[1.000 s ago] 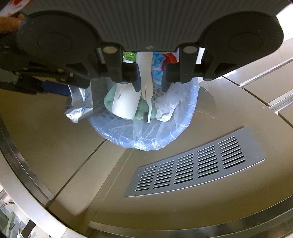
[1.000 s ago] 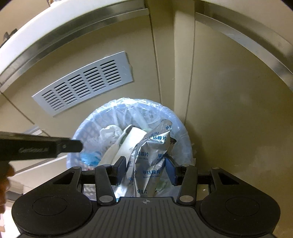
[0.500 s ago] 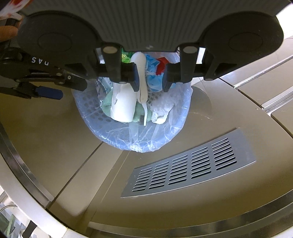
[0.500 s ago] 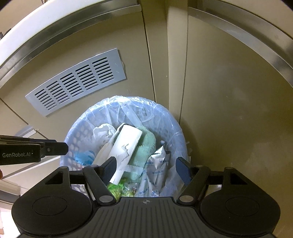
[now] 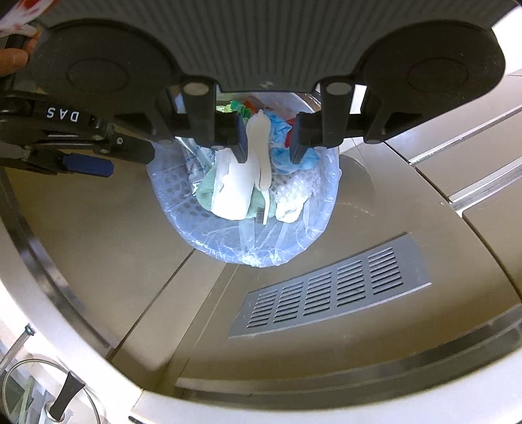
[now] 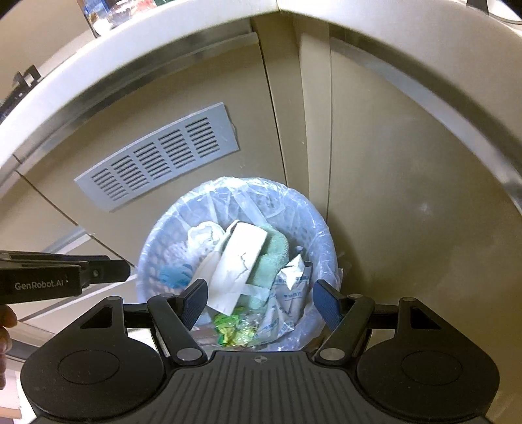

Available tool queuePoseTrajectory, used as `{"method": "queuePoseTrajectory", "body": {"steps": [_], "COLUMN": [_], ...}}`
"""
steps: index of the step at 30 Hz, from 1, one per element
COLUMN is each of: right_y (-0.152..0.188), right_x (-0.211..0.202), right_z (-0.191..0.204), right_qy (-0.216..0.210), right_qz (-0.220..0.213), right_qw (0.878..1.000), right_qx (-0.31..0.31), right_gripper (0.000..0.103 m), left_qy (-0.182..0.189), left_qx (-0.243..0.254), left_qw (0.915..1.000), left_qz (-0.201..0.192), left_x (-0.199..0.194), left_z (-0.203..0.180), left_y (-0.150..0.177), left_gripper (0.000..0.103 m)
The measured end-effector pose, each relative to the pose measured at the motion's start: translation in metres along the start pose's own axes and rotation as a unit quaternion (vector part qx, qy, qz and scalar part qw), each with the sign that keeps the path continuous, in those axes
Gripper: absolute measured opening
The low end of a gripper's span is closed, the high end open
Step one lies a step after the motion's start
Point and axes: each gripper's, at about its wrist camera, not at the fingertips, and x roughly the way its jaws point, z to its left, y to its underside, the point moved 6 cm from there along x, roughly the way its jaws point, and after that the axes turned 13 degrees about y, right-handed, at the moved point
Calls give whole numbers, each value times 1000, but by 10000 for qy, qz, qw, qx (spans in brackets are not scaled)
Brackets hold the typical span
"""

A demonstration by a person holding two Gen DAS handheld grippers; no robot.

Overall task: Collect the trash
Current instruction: 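Raise both tools back up toward the counter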

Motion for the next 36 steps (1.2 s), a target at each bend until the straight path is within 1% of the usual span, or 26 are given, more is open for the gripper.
{"method": "queuePoseTrajectory", "body": {"steps": [8,12,18,22,28,31,34,36], "right_y": [-8,-13,-24,-33,-53,-67,-84,-96], "right_x": [-45,-70,-105,-123,-138,-140,-140,-138], "right_z": [-1,-3,-11,-17,-29,-35,-43,-48], "right_qy": [-308,-446,-617,-647,-589,-487,-369,-270], "right_qz": [-275,-467,-793,-1016,-1320,-1449,-1562,-1633], "right_qw": [9991,9979,9948,9923,9881,9860,9833,9815], "right_qx": [74,91,166,278,530,667,858,964], "right_gripper": [71,71,71,71,71,71,71,71], "left_qy": [45,66,88,43,-66,-134,-106,-108], "left_qx": [108,164,362,541,824,979,1097,1135], "left_qw": [9992,9980,9948,9913,9844,9802,9765,9750], "left_qz": [-373,-609,-948,-1198,-1553,-1713,-1853,-1908], "left_x": [-43,-68,-102,-122,-146,-153,-157,-156], "left_z": [-20,-31,-48,-54,-46,-35,-24,-13], "left_y": [-5,-10,-20,-34,-74,-101,-132,-153], "left_gripper": [26,29,34,37,44,48,52,59]}}
